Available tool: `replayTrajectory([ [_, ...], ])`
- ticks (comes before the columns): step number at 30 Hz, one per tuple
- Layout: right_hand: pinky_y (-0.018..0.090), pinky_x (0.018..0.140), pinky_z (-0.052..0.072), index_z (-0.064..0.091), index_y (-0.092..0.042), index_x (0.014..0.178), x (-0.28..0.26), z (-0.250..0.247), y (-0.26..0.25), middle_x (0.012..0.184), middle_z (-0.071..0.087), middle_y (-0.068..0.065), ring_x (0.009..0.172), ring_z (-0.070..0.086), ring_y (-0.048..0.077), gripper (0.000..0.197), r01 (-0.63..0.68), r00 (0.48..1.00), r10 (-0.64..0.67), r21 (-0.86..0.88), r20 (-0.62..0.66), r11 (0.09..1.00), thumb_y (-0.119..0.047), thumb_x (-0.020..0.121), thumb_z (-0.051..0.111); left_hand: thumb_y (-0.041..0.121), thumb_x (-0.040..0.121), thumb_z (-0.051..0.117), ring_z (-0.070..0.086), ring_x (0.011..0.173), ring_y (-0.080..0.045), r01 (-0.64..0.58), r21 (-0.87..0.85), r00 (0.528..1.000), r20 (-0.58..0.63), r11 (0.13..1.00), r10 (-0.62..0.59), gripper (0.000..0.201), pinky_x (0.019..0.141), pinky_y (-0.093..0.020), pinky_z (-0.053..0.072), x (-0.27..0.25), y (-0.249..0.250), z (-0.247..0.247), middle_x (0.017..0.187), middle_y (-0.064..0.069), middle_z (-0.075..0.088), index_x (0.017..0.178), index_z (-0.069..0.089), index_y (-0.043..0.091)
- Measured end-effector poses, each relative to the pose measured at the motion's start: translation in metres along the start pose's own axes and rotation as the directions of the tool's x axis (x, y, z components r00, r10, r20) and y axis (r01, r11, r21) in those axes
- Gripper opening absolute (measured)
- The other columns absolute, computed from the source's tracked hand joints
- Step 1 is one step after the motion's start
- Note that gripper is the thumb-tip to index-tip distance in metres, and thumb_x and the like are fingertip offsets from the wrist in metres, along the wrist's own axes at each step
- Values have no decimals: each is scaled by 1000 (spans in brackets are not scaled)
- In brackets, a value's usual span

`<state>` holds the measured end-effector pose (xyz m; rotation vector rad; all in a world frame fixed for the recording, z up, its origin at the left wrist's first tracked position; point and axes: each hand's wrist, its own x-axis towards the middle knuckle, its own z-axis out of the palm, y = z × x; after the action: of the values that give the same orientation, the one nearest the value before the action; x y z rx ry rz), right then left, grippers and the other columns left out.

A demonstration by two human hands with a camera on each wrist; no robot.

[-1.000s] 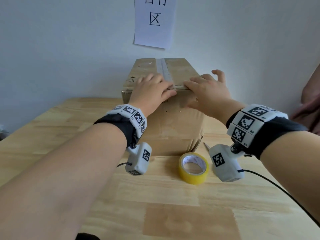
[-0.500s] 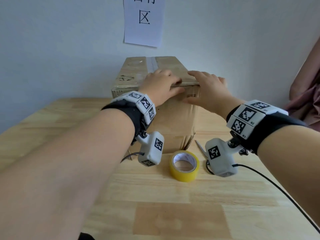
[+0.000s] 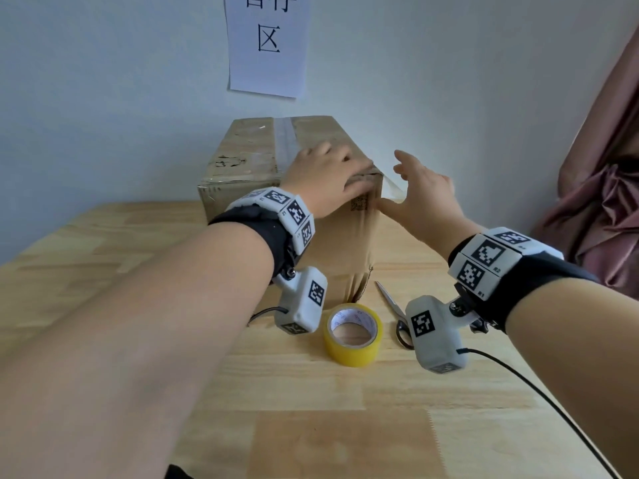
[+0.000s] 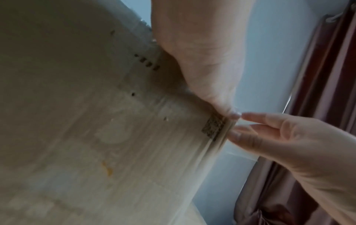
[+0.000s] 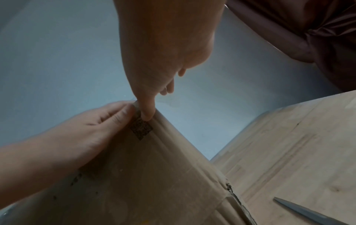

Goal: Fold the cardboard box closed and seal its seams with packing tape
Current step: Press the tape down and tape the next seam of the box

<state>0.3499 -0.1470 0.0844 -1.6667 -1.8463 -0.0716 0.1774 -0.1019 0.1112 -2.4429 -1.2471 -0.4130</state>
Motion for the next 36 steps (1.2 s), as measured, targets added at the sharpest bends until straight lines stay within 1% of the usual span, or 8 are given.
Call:
replayTrajectory([
  [10, 34, 106, 28, 56, -14, 130, -10, 2, 5, 128, 62, 5, 120, 54, 21, 43, -7, 997, 5, -20, -76, 1000, -36, 93, 57, 55, 94, 35, 39, 121, -24, 20, -8, 1000, 19, 1000, -20, 46, 98, -41, 29, 4, 5, 0, 128, 0, 46, 132, 46, 32],
  [15, 39, 91, 42, 71, -7, 99, -9, 9, 12, 93, 72, 11, 90, 62, 31, 26, -41, 995, 31, -99, -98, 994, -21, 96, 49, 55, 95, 32, 41, 121, -25, 59, -97, 997, 49, 994, -55, 44, 98, -42, 30, 10, 6, -2, 125, 0, 49, 123, 52, 27],
  [22, 42, 82, 48, 71, -3, 95, -19, 16, 13, 89, 71, 14, 86, 61, 34, 30, -24, 995, 21, -34, -100, 999, -23, 97, 49, 58, 93, 37, 39, 122, -25, 57, -87, 998, 33, 995, -54, 45, 97, -44, 30, 13, 8, 0, 123, 0, 49, 120, 52, 26],
  [24, 39, 71, 49, 71, -3, 92, -21, 25, 6, 82, 69, 14, 78, 59, 33, 29, -18, 992, 21, 26, -123, 1000, -21, 96, 49, 58, 92, 38, 39, 123, -26, 62, -96, 998, 28, 993, -60, 44, 97, -43, 30, 13, 7, 1, 123, 0, 49, 119, 52, 26],
  [28, 33, 55, 33, 63, -6, 72, -28, 40, -5, 61, 51, 6, 61, 44, 26, 26, -46, 984, 74, 173, -162, 984, -15, 93, 49, 57, 91, 41, 39, 121, -25, 71, -92, 997, 12, 993, -70, 42, 96, -43, 30, 13, 9, 2, 121, 0, 48, 117, 52, 25],
  [31, 32, 77, 48, 72, -4, 94, -35, 37, -2, 84, 71, 8, 79, 62, 28, 22, -37, 991, 76, 325, -109, 945, -6, 87, 51, 50, 89, 45, 39, 119, -27, 89, -89, 996, -10, 992, -90, 38, 94, -41, 30, 18, 14, 2, 118, -2, 48, 112, 51, 21],
  [33, 22, 95, 42, 69, -7, 112, -34, 25, 5, 111, 70, 4, 105, 62, 17, 38, -60, 997, 72, 363, -21, 930, 4, 84, 47, 49, 87, 47, 39, 117, -27, 94, -95, 995, -5, 991, -95, 37, 92, -40, 30, 21, 17, 1, 117, -2, 48, 110, 50, 20],
  [36, 18, 86, 40, 61, -16, 110, -18, 3, 19, 108, 68, -2, 100, 58, 9, 42, -89, 996, 88, 397, 20, 913, 9, 86, 38, 54, 86, 48, 41, 115, -25, 73, -110, 997, 2, 991, -73, 42, 90, -39, 32, 20, 16, 1, 116, -2, 48, 109, 51, 20],
])
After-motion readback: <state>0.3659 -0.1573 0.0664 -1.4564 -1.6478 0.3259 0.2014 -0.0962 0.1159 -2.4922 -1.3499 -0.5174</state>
